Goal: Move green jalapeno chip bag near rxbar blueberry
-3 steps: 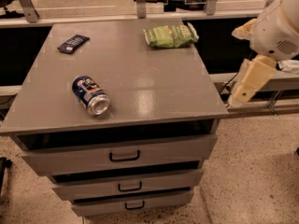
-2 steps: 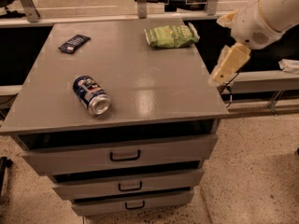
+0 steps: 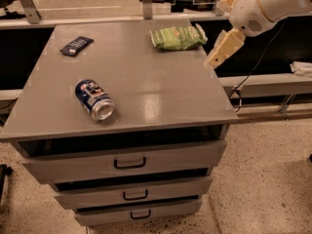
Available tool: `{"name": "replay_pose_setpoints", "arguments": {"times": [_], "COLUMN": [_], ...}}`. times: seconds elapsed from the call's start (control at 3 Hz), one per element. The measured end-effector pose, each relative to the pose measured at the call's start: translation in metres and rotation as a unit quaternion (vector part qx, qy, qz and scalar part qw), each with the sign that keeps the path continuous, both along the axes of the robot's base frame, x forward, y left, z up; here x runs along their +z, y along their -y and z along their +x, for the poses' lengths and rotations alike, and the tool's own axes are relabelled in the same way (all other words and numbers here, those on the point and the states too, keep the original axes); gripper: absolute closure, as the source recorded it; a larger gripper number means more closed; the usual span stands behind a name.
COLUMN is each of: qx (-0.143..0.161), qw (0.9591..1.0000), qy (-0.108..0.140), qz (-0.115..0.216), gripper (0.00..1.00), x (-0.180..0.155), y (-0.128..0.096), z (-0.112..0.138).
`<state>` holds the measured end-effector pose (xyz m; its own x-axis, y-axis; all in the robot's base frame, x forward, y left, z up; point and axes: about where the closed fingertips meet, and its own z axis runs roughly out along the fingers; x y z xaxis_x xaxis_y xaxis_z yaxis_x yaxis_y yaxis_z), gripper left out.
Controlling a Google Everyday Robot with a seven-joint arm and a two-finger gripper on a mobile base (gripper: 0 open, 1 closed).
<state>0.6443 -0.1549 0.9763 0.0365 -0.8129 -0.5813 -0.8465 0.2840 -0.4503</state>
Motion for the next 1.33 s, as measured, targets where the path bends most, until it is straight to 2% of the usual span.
{"name": "replay_pose_setpoints", "arguments": {"times": [0.33, 0.67, 1.0, 1.33], "qx": [-0.023, -0.080, -0.117, -0.147], "qw": [0.9995, 0.9931, 0.9842, 0.9764], "qy": [0.006, 0.015, 0.027, 0.025], "qz": [0.022, 0.084, 0.131, 0.157], "gripper": [0.00, 0.00, 0.00, 0.00], "x": [-0.009, -0.030, -0.045, -0.055], "y": [-0.008, -0.020, -0.036, -0.048], "z": [0.011, 0.050, 0.107, 0.152]}}
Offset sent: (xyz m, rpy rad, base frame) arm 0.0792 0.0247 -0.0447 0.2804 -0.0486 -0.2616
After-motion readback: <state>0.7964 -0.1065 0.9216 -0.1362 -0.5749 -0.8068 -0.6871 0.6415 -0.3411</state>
